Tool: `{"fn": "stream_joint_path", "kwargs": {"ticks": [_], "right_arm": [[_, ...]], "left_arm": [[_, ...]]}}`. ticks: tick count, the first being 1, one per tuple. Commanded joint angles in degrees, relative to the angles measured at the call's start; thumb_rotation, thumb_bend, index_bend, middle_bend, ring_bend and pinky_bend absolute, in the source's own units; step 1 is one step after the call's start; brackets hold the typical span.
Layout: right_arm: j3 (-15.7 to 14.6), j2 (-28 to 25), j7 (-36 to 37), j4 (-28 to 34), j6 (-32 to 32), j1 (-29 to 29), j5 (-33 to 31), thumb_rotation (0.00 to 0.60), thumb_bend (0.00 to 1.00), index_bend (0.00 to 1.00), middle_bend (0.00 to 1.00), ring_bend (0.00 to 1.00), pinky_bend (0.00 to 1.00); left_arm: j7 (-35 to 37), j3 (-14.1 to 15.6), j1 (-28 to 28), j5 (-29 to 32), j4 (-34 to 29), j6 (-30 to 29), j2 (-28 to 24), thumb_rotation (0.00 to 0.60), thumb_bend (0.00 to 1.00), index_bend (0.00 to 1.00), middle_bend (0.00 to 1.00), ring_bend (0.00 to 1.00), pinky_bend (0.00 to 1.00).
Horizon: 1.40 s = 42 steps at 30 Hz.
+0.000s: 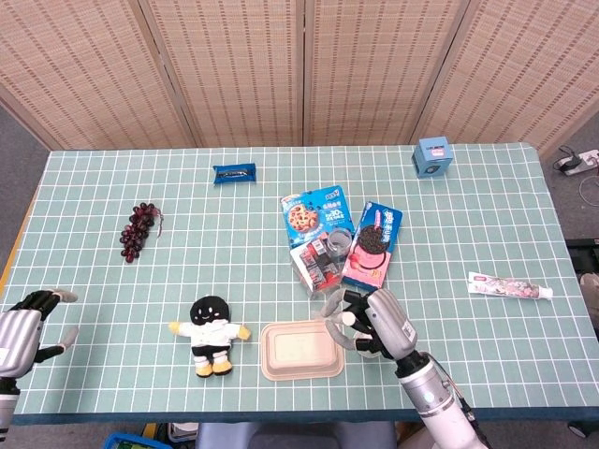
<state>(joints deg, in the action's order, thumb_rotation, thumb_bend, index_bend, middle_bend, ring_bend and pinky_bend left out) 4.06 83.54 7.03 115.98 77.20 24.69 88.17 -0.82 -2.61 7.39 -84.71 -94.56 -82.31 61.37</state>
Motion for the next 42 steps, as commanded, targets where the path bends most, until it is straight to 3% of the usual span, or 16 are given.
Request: {"fn": "stream_joint_path", "kwargs": {"ticks": [1,11,16,23,27,30,37,42], "right_arm": [[0.04,-1.36,3.18,-0.65,0.26,-0.79,1.43,0.600,0.52,0.78,1.00,1.00,1.00],[-0.04,1.03,-24.22,-4.48,4.09,-3.32,4.61,0.600,0.52,0.78,1.00,1.00,1.00],[0.25,2.48,-21.11,-4.27,4.72,-3.67,5.09,0.600,0.52,0.78,1.00,1.00,1.00],[0.16,-0.20,-3.57,-0.98,1.62,-3.20,2.26,0.600,0.54,0.78,1.00,1.00,1.00],[0.51,-1.26,1.78,-0.97,0.82,-2.93,2.20,0.600,0.57,0.78,1.00,1.00,1.00],[0.45,-1.71,-0.11,-1.78,0.42,-2.85,2.59,0.600,0.58,0.78,1.00,1.00,1.00],[0.84,0.28,-16.38,-6.12,1.90,-3.56,3.62,0.600,0.58,0.78,1.00,1.00,1.00],[1.19,1.91,-21.68,-6.87,2.50,-3.99,3.27,0.600,0.58,0.78,1.00,1.00,1.00]], "left_arm": [[-0.06,0.00,0.04,0.02,0.01,0.05,0.01,0.600,0.30,0.42,0.34,0.28,0.44],[-0.50,0.15,0.05,-0.20,-0.10,0.04,0.11,0.600,0.30,0.42,0.34,0.28,0.44],[-0.50,0.13,0.03,-0.16,-0.13,0.00,0.12,0.600,0.30,0.42,0.34,0.28,0.44],[-0.25,0.12,0.04,-0.04,-0.11,0.09,0.08,0.600,0.30,0.42,0.34,0.28,0.44],[-0.06,0.04,0.01,0.06,-0.11,0.01,0.05,0.600,0.30,0.42,0.34,0.28,0.44],[-0.04,0.05,0.06,0.14,-0.06,0.18,0.04,0.600,0.30,0.42,0.34,0.28,0.44],[-0.02,0.06,0.09,0.19,-0.08,0.26,0.02,0.600,0.30,0.42,0.34,0.28,0.44],[-0.13,0.02,0.04,0.16,-0.08,0.07,0.09,0.600,0.30,0.42,0.34,0.28,0.44]]}}
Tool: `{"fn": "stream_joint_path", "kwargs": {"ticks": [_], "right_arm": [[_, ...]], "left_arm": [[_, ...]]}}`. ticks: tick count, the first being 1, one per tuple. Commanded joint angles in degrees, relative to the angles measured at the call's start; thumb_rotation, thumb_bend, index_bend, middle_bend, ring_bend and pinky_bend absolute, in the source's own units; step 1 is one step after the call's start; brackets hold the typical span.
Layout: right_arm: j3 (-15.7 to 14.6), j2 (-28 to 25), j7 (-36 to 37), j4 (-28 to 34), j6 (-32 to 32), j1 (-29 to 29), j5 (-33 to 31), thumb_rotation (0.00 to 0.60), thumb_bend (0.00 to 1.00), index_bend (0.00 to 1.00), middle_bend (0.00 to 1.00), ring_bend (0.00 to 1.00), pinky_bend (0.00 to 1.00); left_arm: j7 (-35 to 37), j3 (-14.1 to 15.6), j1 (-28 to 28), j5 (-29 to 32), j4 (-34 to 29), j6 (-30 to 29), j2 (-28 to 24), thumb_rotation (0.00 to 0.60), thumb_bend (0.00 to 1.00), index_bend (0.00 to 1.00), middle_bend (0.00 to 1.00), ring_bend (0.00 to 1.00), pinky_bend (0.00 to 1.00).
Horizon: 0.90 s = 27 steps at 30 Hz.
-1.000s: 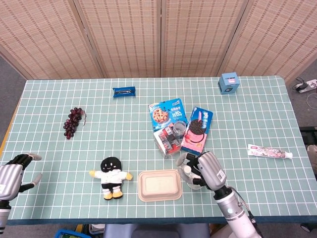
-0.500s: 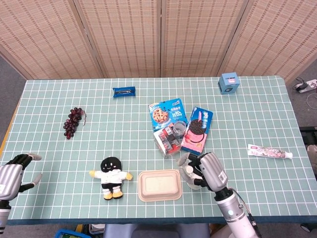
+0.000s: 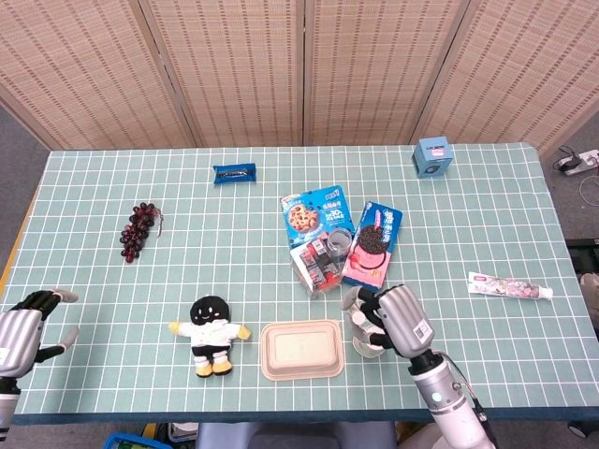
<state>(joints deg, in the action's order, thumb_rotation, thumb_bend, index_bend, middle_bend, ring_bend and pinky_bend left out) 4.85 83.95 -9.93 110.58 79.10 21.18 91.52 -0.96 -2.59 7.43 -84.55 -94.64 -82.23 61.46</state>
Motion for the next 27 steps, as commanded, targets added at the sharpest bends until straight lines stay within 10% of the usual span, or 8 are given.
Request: {"fn": "stream_joint_path", "kwargs": {"ticks": [1,15,27], "right_arm": [[0.44,1.52,-4.42,-1.21,0.40,-0.47,-0.40,0.600,0.58,0.78,1.00,1.00,1.00],[0.04,-7.19,24.22,5.15,-9.27,2.39,-3.26,0.600,0.59,0.78,1.00,1.00,1.00],[0.53,-2.40,-0.85,0.47,-1.88,-0.25,-0.75,0.600,0.59,0.78,1.00,1.00,1.00]], "left_arm": [[0.02,-0.01,-0.01,0.02,0.00,-0.02,0.01,0.600,0.30,0.42,0.34,0.28,0.44],[-0.21,-0.07,0.00,0.27,-0.12,0.10,-0.05,0.600,0.30,0.42,0.34,0.28,0.44],[-0.57,-0.10,-0.03,0.34,-0.17,0.02,0.02,0.600,0.30,0.42,0.34,0.28,0.44]]}}
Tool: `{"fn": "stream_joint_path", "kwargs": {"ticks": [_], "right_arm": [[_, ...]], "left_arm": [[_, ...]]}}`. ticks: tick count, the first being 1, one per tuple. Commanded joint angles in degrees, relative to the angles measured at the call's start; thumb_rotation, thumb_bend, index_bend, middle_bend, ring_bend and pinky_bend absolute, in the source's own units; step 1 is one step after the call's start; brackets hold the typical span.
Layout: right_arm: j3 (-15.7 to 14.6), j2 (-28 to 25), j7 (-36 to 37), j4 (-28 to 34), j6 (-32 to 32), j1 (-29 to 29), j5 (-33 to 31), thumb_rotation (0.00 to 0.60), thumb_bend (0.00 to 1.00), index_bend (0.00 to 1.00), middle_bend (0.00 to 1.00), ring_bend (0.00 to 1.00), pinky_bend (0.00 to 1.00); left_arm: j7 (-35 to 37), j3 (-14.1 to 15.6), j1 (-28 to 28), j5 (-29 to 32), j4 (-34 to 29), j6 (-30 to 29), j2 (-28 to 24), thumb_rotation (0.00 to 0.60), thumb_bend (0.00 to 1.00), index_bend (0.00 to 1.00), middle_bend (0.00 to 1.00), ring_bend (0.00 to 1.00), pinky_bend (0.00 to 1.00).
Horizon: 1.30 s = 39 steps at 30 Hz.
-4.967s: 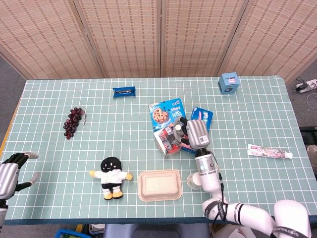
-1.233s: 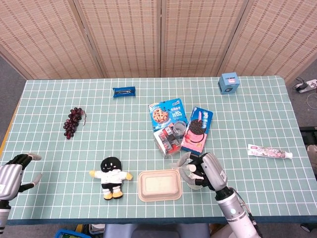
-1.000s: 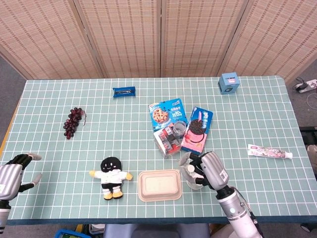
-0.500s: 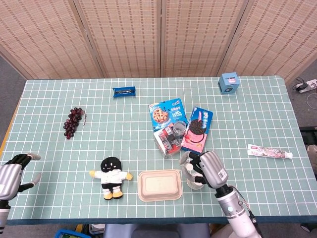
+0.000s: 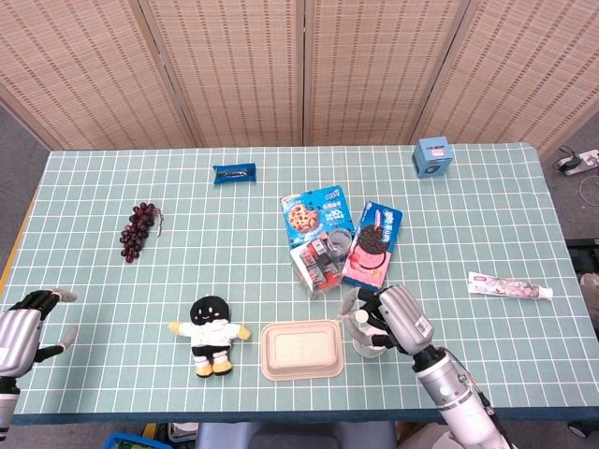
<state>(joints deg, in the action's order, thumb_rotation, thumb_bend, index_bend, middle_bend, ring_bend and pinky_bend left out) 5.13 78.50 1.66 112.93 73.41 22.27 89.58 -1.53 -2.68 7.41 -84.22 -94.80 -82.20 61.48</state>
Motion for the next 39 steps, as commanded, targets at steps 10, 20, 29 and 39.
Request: {"fn": "stream_joint_path", "kwargs": {"ticks": [10,20,29,39], "right_arm": [[1.04,4.94,-5.59,-2.15,4.25,-1.28,0.64,0.600,0.59,0.78,1.00,1.00,1.00],[3.17,4.11,7.92,-2.83,3.98,-0.24,0.11,0.600,0.59,0.78,1.00,1.00,1.00],[7.43,7.22,5.88,-4.40,6.32,1.29,-0.42,0.600,0.59,0.78,1.00,1.00,1.00],[12.42,10.54,3.91,-8.75,5.70,4.02,-5.79,0.600,0.59,0.78,1.00,1.00,1.00]], "left_arm": [[0.14,-0.03,-0.06,0.01,-0.11,-0.10,-0.11,0.600,0.30,0.42,0.34,0.28,0.44],[0.16,-0.02,0.00,0.05,-0.12,0.06,-0.12,0.600,0.30,0.42,0.34,0.28,0.44],[0.09,-0.08,0.06,0.29,-0.08,0.24,-0.09,0.600,0.30,0.42,0.34,0.28,0.44],[0.64,-0.32,-0.11,0.56,-0.21,-0.11,-0.40,0.600,0.30,0.42,0.34,0.28,0.44]]}}
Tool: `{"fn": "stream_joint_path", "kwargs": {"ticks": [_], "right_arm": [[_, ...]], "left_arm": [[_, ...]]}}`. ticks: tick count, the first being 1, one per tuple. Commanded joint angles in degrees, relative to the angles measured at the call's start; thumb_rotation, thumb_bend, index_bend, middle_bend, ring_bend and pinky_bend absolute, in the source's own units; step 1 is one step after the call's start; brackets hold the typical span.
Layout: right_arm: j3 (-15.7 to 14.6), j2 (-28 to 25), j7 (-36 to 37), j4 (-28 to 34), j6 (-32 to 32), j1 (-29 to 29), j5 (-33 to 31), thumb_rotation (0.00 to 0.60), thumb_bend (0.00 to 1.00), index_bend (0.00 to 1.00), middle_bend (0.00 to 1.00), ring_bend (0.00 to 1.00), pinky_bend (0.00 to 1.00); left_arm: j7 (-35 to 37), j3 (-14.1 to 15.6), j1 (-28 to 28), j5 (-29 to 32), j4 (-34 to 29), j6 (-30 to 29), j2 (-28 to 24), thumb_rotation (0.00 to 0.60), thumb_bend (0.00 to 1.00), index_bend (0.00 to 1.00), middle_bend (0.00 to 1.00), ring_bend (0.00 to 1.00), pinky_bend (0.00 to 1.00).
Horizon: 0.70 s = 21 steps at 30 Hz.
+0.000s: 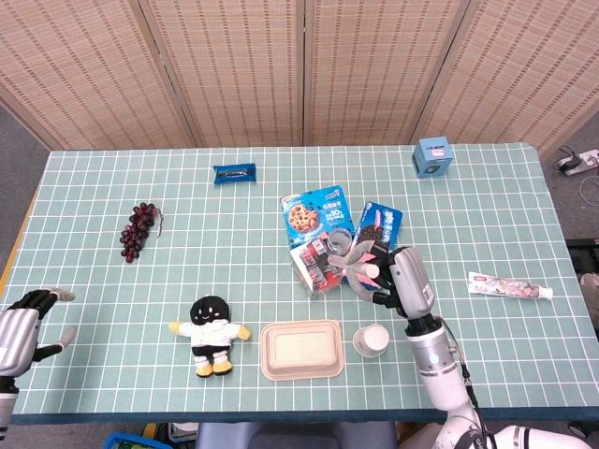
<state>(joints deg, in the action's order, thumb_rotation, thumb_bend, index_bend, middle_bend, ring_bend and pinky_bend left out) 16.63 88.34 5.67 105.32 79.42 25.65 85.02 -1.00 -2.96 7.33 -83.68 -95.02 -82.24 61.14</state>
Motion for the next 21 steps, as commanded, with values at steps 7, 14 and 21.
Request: {"fn": "stream_joint_path", "kwargs": {"ticks": [7,14,21], "right_arm": [[3.71,2.06,1.58,-4.88,-1.69,2.37,-5.35,0.600,0.59,0.78,1.00,1.00,1.00],[5.26,2.64,1.92,-7.59,-2.25,3.48,-7.77,0.600,0.59,0.78,1.00,1.00,1.00],[5.91,3.65,1.84,-10.38,-3.32,4.64,-9.73,0.600,0.59,0.78,1.00,1.00,1.00]], "left_arm": [[0.47,-0.10,-0.11,-0.04,-0.07,-0.26,-0.24,0.600,0.30,0.42,0.34,0.28,0.44],[0.88,-0.28,-0.09,0.28,0.14,-0.14,-0.33,0.600,0.30,0.42,0.34,0.28,0.44],[0.72,-0.25,-0.09,0.30,0.11,-0.10,-0.31,0.600,0.30,0.42,0.34,0.28,0.44]]}}
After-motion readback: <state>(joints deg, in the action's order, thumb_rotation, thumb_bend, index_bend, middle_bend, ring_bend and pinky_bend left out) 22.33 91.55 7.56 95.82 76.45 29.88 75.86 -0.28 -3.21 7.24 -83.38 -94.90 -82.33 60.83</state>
